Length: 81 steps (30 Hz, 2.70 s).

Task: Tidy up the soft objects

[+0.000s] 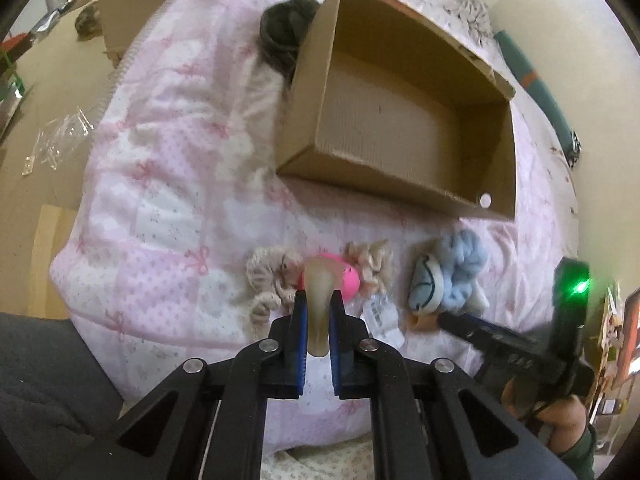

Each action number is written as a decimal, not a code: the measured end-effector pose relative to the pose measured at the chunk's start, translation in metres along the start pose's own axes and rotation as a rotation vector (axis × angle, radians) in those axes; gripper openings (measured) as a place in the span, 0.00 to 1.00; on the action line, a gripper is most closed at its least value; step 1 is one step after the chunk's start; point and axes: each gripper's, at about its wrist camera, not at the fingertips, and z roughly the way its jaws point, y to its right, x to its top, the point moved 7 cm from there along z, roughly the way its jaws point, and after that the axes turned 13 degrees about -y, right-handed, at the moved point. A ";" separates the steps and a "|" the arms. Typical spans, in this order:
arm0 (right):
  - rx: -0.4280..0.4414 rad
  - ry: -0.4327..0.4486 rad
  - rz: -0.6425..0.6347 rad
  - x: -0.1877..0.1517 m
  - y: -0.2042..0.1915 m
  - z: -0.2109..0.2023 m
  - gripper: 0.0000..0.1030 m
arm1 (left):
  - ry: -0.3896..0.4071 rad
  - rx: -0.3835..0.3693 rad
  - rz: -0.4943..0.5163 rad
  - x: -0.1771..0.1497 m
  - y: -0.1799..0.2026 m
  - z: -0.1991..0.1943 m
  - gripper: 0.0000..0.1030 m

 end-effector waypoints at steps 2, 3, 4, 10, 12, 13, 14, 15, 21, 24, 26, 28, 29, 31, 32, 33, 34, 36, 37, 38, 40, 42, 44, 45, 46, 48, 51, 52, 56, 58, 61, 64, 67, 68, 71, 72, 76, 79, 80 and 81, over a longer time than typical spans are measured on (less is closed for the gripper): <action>0.012 -0.021 -0.013 -0.001 -0.004 0.007 0.75 | 0.013 0.031 0.011 0.001 -0.001 -0.001 0.08; 0.002 -0.026 -0.015 -0.002 -0.004 0.010 0.73 | 0.012 0.042 0.015 0.001 0.000 0.001 0.08; -0.006 -0.031 -0.018 -0.001 -0.004 0.013 0.71 | 0.009 0.050 0.018 0.000 0.001 0.004 0.08; -0.024 -0.058 -0.042 -0.002 -0.013 0.027 0.31 | 0.017 0.097 0.036 0.001 0.005 0.011 0.08; -0.028 -0.057 -0.065 -0.005 -0.017 0.025 0.16 | 0.027 0.099 0.037 0.001 0.005 0.009 0.08; -0.027 -0.054 -0.077 -0.007 -0.021 0.023 0.09 | 0.030 0.098 0.036 0.001 0.005 0.009 0.08; -0.021 -0.052 -0.091 -0.010 -0.024 0.021 0.07 | 0.036 0.100 0.035 0.001 0.005 0.007 0.08; -0.011 -0.049 -0.100 -0.011 -0.027 0.018 0.07 | 0.040 0.102 0.035 0.001 0.004 0.007 0.08; 0.066 0.000 -0.157 -0.023 -0.041 -0.013 0.04 | 0.080 0.111 0.038 0.001 0.004 -0.002 0.08; 0.111 0.053 -0.193 -0.027 -0.047 -0.033 0.04 | 0.120 0.123 0.053 0.002 0.009 -0.011 0.08; 0.134 0.097 -0.211 -0.026 -0.050 -0.048 0.04 | 0.152 0.137 0.067 0.004 0.013 -0.019 0.08; 0.170 0.157 -0.229 -0.023 -0.050 -0.068 0.03 | 0.181 0.152 0.077 0.008 0.017 -0.025 0.08; 0.179 0.190 -0.236 -0.020 -0.049 -0.077 0.04 | 0.203 0.176 0.083 0.013 0.019 -0.030 0.08; 0.190 0.239 -0.238 -0.010 -0.048 -0.092 0.04 | 0.231 0.192 0.104 0.022 0.025 -0.036 0.08; 0.193 0.258 -0.237 -0.003 -0.048 -0.097 0.04 | 0.240 0.191 0.118 0.030 0.031 -0.040 0.08; 0.197 0.281 -0.237 0.005 -0.047 -0.104 0.04 | 0.248 0.193 0.134 0.037 0.037 -0.042 0.08; 0.198 0.299 -0.238 0.012 -0.047 -0.109 0.04 | 0.253 0.200 0.145 0.042 0.040 -0.043 0.08; 0.200 0.322 -0.231 0.029 -0.045 -0.116 0.04 | 0.275 0.220 0.171 0.058 0.051 -0.046 0.08; 0.207 0.332 -0.229 0.037 -0.044 -0.118 0.04 | 0.283 0.225 0.179 0.065 0.055 -0.045 0.08; 0.206 0.345 -0.227 0.046 -0.043 -0.119 0.04 | 0.291 0.238 0.185 0.074 0.059 -0.044 0.08; 0.193 0.355 -0.219 0.062 -0.039 -0.117 0.04 | 0.302 0.256 0.186 0.087 0.063 -0.040 0.08; 0.184 0.365 -0.210 0.075 -0.035 -0.112 0.04 | 0.311 0.277 0.187 0.100 0.065 -0.032 0.08; 0.156 0.386 -0.200 0.084 -0.029 -0.105 0.04 | 0.318 0.279 0.185 0.110 0.065 -0.022 0.08; 0.121 0.400 -0.182 0.087 -0.024 -0.101 0.04 | 0.319 0.283 0.188 0.112 0.066 -0.018 0.08; 0.092 0.399 -0.162 0.091 -0.019 -0.096 0.04 | 0.322 0.290 0.195 0.115 0.067 -0.014 0.08; 0.082 0.389 -0.144 0.092 -0.017 -0.088 0.04 | 0.325 0.317 0.218 0.119 0.070 -0.005 0.08; 0.053 0.391 -0.164 0.091 -0.018 -0.086 0.04 | 0.294 0.304 0.233 0.120 0.073 0.009 0.08; 0.058 0.392 -0.166 0.090 -0.019 -0.085 0.04 | 0.287 0.295 0.236 0.120 0.073 0.011 0.08; 0.042 0.382 -0.175 0.092 -0.020 -0.080 0.04 | 0.301 0.318 0.250 0.120 0.072 0.014 0.09; 0.052 0.378 -0.173 0.094 -0.021 -0.079 0.04 | 0.293 0.311 0.240 0.121 0.070 0.015 0.09; 0.055 0.387 -0.171 0.094 -0.022 -0.081 0.04 | 0.287 0.300 0.217 0.120 0.067 0.015 0.09; 0.055 0.391 -0.163 0.088 -0.019 -0.082 0.04 | 0.298 0.294 0.217 0.119 0.067 0.013 0.09; 0.050 0.387 -0.163 0.088 -0.018 -0.082 0.04 | 0.318 0.303 0.231 0.117 0.069 0.009 0.09; 0.050 0.388 -0.163 0.088 -0.018 -0.082 0.04 | 0.325 0.303 0.233 0.117 0.069 0.008 0.09; 0.051 0.389 -0.164 0.087 -0.019 -0.082 0.04 | 0.325 0.310 0.230 0.115 0.068 0.008 0.09; 0.049 0.388 -0.166 0.087 -0.019 -0.082 0.04 | 0.323 0.306 0.232 0.115 0.069 0.008 0.09; 0.049 0.383 -0.169 0.088 -0.020 -0.081 0.04 | 0.319 0.309 0.241 0.115 0.071 0.009 0.12; 0.055 0.385 -0.167 0.088 -0.020 -0.082 0.04 | 0.313 0.305 0.247 0.114 0.072 0.010 0.15; 0.057 0.385 -0.166 0.088 -0.019 -0.082 0.04 | 0.312 0.306 0.248 0.114 0.072 0.011 0.16; 0.059 0.385 -0.163 0.088 -0.019 -0.082 0.04 | 0.311 0.308 0.249 0.114 0.072 0.011 0.17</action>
